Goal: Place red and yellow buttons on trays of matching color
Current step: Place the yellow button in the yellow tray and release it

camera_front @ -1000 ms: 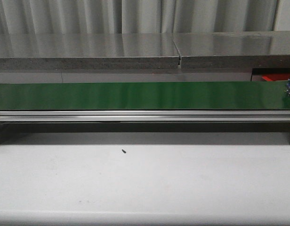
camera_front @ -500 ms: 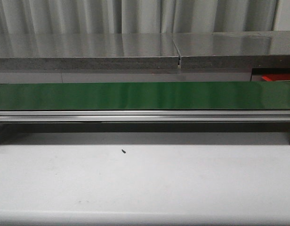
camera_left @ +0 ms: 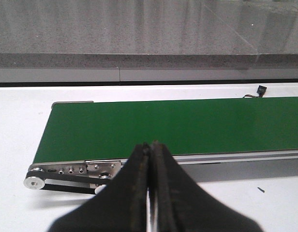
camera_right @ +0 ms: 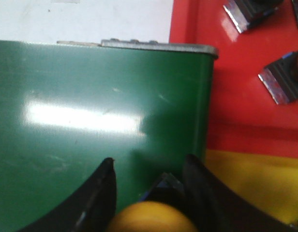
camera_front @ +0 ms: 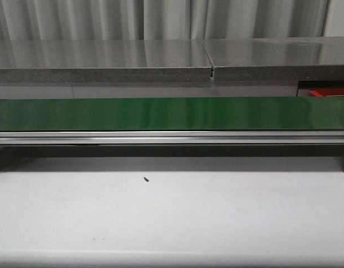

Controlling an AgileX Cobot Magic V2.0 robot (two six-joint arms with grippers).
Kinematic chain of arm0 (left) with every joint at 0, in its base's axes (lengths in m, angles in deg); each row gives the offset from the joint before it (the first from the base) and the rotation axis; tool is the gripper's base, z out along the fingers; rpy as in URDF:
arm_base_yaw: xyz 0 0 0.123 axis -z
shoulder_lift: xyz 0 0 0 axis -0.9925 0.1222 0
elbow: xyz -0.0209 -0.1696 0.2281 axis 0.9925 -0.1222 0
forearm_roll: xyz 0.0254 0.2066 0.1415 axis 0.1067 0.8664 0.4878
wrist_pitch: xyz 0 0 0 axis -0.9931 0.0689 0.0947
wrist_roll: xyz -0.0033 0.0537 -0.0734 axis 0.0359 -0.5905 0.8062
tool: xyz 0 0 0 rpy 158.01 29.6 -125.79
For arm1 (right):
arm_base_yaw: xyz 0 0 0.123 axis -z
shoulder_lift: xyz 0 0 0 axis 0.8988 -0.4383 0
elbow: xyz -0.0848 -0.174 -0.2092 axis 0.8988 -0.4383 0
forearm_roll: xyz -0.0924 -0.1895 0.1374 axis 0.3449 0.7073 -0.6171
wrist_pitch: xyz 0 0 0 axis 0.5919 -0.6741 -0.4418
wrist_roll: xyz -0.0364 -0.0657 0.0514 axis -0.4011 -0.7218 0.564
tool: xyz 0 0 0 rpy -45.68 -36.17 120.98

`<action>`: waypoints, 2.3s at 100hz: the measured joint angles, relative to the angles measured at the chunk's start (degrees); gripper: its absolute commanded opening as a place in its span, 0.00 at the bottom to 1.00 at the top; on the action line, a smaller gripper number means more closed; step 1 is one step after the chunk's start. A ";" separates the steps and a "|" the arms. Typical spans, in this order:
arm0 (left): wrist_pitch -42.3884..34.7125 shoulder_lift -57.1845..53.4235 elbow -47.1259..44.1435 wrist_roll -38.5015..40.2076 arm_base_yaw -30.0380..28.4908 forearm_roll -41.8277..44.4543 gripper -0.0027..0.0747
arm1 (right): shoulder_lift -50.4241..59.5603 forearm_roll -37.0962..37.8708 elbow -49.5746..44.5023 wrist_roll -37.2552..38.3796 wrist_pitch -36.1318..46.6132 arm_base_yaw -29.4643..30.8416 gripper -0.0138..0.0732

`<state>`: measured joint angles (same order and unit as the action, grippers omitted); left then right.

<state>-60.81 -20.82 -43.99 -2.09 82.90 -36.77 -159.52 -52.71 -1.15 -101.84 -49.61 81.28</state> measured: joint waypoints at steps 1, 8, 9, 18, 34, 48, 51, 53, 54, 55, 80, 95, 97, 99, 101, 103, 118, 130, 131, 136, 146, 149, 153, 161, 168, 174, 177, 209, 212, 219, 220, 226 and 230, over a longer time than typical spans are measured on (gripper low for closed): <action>0.00 0.00 0.00 0.00 0.00 0.00 0.01 | 0.26 -0.02 0.00 -0.03 -0.26 0.16 0.39; 0.00 0.00 0.00 0.00 0.00 0.00 0.01 | 1.95 0.12 0.00 0.68 -2.52 1.14 0.39; 0.00 0.00 0.00 0.00 0.00 0.00 0.01 | 2.14 0.12 0.00 0.80 -2.99 1.41 0.39; 0.00 0.00 0.00 0.00 0.00 0.00 0.01 | 5.27 0.12 0.00 2.53 -5.61 3.20 0.39; 0.00 0.00 0.00 0.00 0.00 0.00 0.01 | 11.24 0.12 -1.63 5.78 -7.89 7.86 0.39; 0.00 0.00 0.00 0.00 0.00 0.00 0.01 | 15.42 0.12 -6.40 7.05 -7.58 12.45 0.39; 0.00 0.00 0.00 0.00 0.00 0.00 0.01 | 16.01 0.12 -7.64 7.42 -7.07 13.65 0.39; 0.00 0.00 0.00 0.00 0.00 0.00 0.01 | 16.43 0.12 -8.61 7.62 -6.56 14.37 0.39; 0.00 0.00 0.00 0.00 0.00 0.00 0.01 | 16.66 0.12 -8.94 7.83 -6.37 14.60 0.39; 0.00 0.00 0.00 0.00 0.00 0.00 0.01 | 16.69 0.12 -9.61 7.90 -6.02 14.84 0.39; 0.00 0.00 0.00 0.00 0.00 0.00 0.01 | 17.55 -0.23 -21.77 8.95 4.53 20.74 0.39; 0.00 0.00 0.00 0.00 0.00 0.00 0.01 | 16.65 -0.61 -26.21 8.95 11.20 20.88 0.39; 0.00 0.00 0.00 0.00 0.00 0.00 0.01 | 16.35 -0.78 -26.35 8.95 11.77 20.88 0.39; 0.00 0.00 0.00 0.00 0.00 0.00 0.01 | 16.03 -0.76 -26.47 8.95 12.05 20.88 0.39; 0.00 0.00 0.00 0.00 0.00 0.00 0.01 | 15.66 -0.89 -26.47 8.95 12.49 20.88 0.39; 0.00 0.00 0.00 0.00 0.00 0.00 0.01 | 15.30 -1.00 -26.57 8.95 12.88 20.88 0.39; 0.00 0.00 0.00 0.00 0.00 0.00 0.01 | 12.10 -1.59 -26.57 8.95 15.14 20.88 0.39; 0.00 0.00 0.00 0.00 0.00 0.00 0.01 | 9.61 -1.72 -26.57 8.98 16.70 20.88 0.39; 0.00 0.00 0.00 0.00 0.00 0.00 0.01 | 9.38 -1.72 -26.57 8.98 16.79 20.88 0.39; 0.00 0.00 0.00 0.00 0.00 0.00 0.01 | 8.54 -1.86 -26.57 8.98 17.32 20.88 0.39; 0.00 0.00 0.00 0.00 0.00 0.00 0.01 | 7.28 -2.09 -26.57 8.98 18.15 20.88 0.39; 0.00 0.00 0.00 0.00 0.00 0.00 0.01 | 7.01 -2.12 -26.57 8.98 18.32 20.88 0.39; 0.00 0.00 0.00 0.00 0.00 0.00 0.01 | 6.77 -2.35 -26.57 8.98 18.45 20.88 0.39; 0.00 0.00 0.00 0.00 0.00 0.00 0.01 | 6.45 -2.59 -26.57 8.98 18.70 20.88 0.44; 0.00 0.00 0.00 0.00 0.00 0.00 0.01 | 6.41 -2.72 -26.57 8.98 18.70 20.88 0.53; 0.00 0.00 0.00 0.00 0.00 0.00 0.01 | 6.41 -2.74 -26.57 8.98 18.70 20.88 0.60; 0.00 0.00 0.00 0.00 0.00 0.00 0.01 | 6.41 -2.84 -26.57 8.98 18.70 20.88 0.64; 0.00 0.00 0.00 0.00 0.00 0.00 0.01 | 6.54 -4.15 -26.57 8.98 18.70 20.88 0.73; 0.00 0.00 0.00 0.00 0.00 0.00 0.01 | 6.95 -4.31 -26.57 8.98 18.59 20.88 0.73; 0.00 0.00 0.00 0.00 0.00 0.00 0.01 | 8.42 -4.72 -26.57 8.98 18.38 20.88 0.73; 0.00 0.00 0.00 0.00 0.00 0.00 0.01 | 8.63 -4.72 -26.57 8.98 18.38 20.88 0.73; 0.00 0.00 0.00 0.00 0.00 0.00 0.01 | 10.74 -4.84 -26.57 8.98 18.38 20.88 0.73; 0.00 0.00 0.00 0.00 0.00 0.00 0.01 | 12.12 -4.84 -26.57 8.98 18.38 20.48 0.73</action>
<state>-60.81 -20.82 -43.99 -2.09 82.90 -36.77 -147.40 -57.56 -27.73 -92.85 -31.24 101.75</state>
